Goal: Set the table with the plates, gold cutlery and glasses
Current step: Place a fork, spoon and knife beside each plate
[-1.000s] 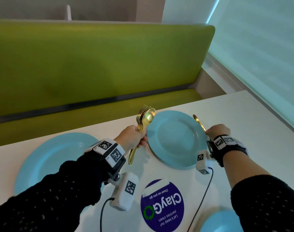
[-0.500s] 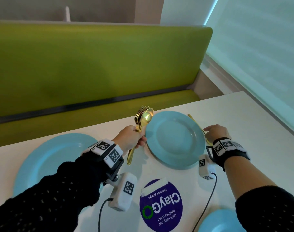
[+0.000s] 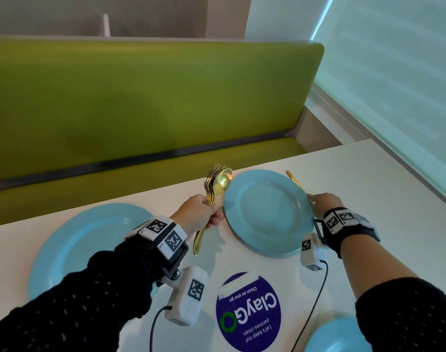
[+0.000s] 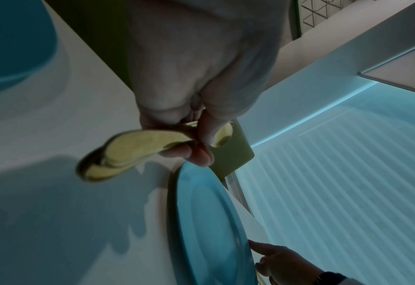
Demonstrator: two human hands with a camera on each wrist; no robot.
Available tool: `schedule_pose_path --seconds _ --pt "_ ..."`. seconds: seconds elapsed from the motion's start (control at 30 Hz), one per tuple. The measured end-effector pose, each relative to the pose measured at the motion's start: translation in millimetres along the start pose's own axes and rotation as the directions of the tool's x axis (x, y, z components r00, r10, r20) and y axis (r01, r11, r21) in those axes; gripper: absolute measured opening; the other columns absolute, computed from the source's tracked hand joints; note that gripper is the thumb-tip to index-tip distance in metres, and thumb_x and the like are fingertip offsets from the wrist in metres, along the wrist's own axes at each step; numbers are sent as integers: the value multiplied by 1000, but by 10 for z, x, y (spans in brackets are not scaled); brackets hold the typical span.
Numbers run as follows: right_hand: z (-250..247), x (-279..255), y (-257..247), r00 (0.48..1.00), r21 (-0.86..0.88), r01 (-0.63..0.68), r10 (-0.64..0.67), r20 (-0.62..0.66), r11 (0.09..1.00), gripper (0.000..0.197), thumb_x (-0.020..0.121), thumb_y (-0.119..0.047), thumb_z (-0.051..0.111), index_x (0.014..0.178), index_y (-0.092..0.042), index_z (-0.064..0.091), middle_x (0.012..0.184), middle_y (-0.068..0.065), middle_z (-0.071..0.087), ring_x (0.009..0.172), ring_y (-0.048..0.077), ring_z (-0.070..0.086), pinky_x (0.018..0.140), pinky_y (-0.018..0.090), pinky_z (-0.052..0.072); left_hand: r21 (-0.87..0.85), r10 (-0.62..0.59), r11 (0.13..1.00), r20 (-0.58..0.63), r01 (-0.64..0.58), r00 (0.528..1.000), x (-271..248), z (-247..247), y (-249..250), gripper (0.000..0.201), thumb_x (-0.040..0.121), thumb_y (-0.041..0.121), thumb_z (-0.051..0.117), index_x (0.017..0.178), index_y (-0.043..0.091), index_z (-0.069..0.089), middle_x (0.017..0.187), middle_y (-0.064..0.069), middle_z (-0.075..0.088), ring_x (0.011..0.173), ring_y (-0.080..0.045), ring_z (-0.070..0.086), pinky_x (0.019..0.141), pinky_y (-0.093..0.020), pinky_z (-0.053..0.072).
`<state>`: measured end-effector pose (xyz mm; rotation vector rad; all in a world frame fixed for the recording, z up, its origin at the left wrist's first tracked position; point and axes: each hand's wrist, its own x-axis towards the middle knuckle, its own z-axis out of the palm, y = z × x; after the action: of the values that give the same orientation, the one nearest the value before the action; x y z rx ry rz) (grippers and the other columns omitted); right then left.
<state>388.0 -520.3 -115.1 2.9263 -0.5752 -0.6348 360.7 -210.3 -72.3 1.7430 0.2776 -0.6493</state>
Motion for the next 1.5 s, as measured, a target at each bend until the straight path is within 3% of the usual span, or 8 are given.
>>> schedule_pose_path --seconds 0.4,0.6,0.67,0.83,1.0,1.33,1.5 --pt "7 5 -25 999 20 -1 1 -41 1000 47 96 -14 35 140 -30 42 129 9 57 121 27 50 95 30 43 9 -17 1000 7 17 1000 20 -23 -96 13 98 13 44 88 10 52 80 -4 62 68 -13 55 67 -25 47" --pt "-102 -116 -59 991 255 -86 108 -74 963 54 93 -7 38 143 -28 38 144 11 43 130 27 43 105 35 40 -5 -13 1000 1 13 1000 -16 -32 -125 9 97 11 46 91 9 53 77 -3 62 65 -12 55 64 -24 45" --pt "-206 -228 -136 987 356 -48 100 -129 933 49 92 -10 45 139 -25 45 144 7 44 131 25 43 107 34 38 2 -19 1000 0 19 1000 -62 -34 -129 8 96 11 48 93 8 54 76 -1 63 63 -11 53 60 -22 43" --pt "-502 -875 -613 959 440 230 -126 -253 868 33 91 -23 56 124 -24 62 123 6 63 114 22 58 101 30 43 25 -67 998 26 66 997 -265 -23 -130 3 92 8 55 91 6 54 77 -4 67 57 -10 47 53 -19 38" --pt "-510 -1723 -1135 857 300 506 -431 -282 809 29 92 -20 54 118 -24 65 113 4 62 106 22 58 88 29 45 53 -92 995 122 86 988 -607 -33 -108 12 91 6 56 101 0 57 72 -4 66 53 -7 45 45 -14 38" --pt "-371 -2559 -1334 745 104 656 -619 -248 747 25 92 -20 53 111 -24 69 115 -2 61 111 18 50 85 31 48 121 -100 990 242 72 965 -1308 -251 -168 4 87 2 57 88 0 60 78 -9 65 59 -10 44 50 -18 36" --pt "-309 -2787 -1426 720 70 690 -673 -170 721 21 89 -21 57 103 -27 72 110 1 63 105 19 57 85 34 51 52 -207 978 315 201 926 -1504 -391 -329 22 92 9 31 87 4 51 69 -14 64 50 -13 42 43 -20 33"
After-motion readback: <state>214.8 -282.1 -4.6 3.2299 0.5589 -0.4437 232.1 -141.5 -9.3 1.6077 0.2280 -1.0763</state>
